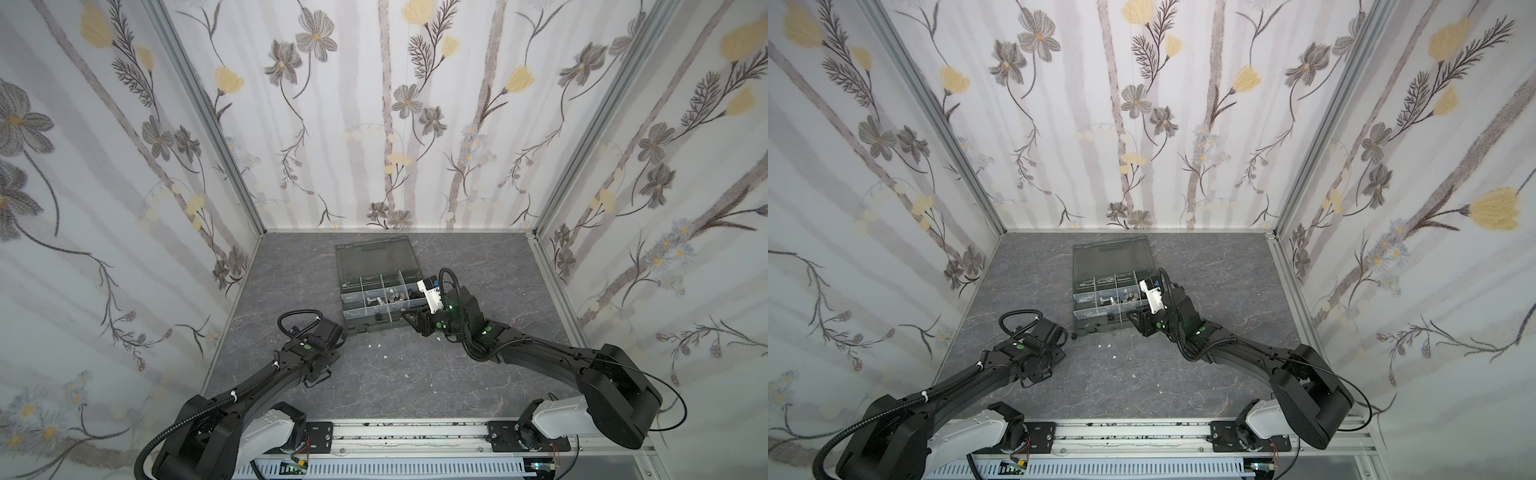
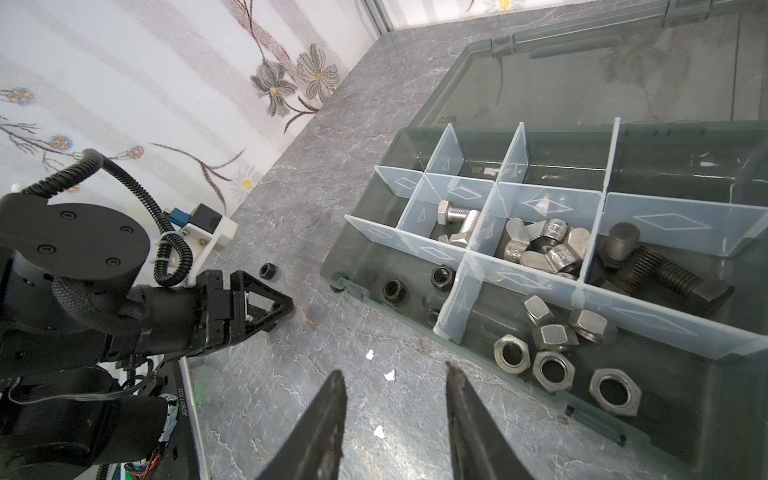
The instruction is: Sort the screws and nuts into containers
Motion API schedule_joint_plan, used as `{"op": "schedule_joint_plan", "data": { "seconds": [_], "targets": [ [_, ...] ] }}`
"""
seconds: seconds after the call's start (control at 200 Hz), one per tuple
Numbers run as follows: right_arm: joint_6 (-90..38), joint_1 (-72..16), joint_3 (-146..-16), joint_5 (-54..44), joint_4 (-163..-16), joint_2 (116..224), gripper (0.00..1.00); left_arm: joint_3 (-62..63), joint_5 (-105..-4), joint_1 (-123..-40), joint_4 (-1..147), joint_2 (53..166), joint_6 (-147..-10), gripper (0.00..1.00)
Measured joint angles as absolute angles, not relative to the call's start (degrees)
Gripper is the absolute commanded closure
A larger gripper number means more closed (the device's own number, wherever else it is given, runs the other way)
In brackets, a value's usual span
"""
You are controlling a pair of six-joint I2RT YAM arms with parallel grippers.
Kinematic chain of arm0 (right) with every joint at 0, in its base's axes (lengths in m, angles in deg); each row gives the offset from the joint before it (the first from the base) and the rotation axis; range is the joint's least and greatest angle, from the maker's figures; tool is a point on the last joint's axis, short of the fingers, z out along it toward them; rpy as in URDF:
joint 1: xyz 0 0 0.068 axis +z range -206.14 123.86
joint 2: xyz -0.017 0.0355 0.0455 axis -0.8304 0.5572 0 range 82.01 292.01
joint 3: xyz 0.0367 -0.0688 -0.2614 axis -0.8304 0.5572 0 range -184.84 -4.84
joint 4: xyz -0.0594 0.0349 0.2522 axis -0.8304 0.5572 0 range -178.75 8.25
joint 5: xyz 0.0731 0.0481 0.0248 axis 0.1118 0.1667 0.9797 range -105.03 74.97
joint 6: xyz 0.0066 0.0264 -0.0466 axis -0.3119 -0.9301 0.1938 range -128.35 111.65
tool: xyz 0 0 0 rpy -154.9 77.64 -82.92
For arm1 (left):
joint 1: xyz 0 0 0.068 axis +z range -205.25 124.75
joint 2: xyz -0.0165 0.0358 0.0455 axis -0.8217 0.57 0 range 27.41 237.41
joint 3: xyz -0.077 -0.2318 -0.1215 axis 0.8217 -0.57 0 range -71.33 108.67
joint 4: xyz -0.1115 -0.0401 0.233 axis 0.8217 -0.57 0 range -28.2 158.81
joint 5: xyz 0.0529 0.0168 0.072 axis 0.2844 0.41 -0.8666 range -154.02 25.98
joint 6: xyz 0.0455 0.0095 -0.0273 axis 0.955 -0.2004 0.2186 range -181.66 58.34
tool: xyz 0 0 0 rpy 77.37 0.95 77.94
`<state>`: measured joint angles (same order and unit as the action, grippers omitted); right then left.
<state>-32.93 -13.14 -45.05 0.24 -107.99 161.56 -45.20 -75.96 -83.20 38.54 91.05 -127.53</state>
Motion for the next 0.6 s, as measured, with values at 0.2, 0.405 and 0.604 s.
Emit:
{"op": "schedule_joint_plan", "data": {
  "seconds": [0.2, 0.405, 0.604],
  "targets": [
    [-32.9, -13.2, -45.0, 0.2, -108.0, 161.6, 0.59, -43.7, -75.8, -85.5, 40.3, 94.0, -128.3, 0.42],
    [-32.9, -13.2, -45.0, 0.2, -108.0, 161.6, 0.59, -43.0, -75.8, -86.9, 41.6, 95.0, -128.8, 0.50],
    [-32.9, -13.2, -45.0, 0.0, -108.0, 161.6, 0.59, -43.7, -75.8, -87.5, 42.4, 95.1, -129.1, 0.55]
  ]
}}
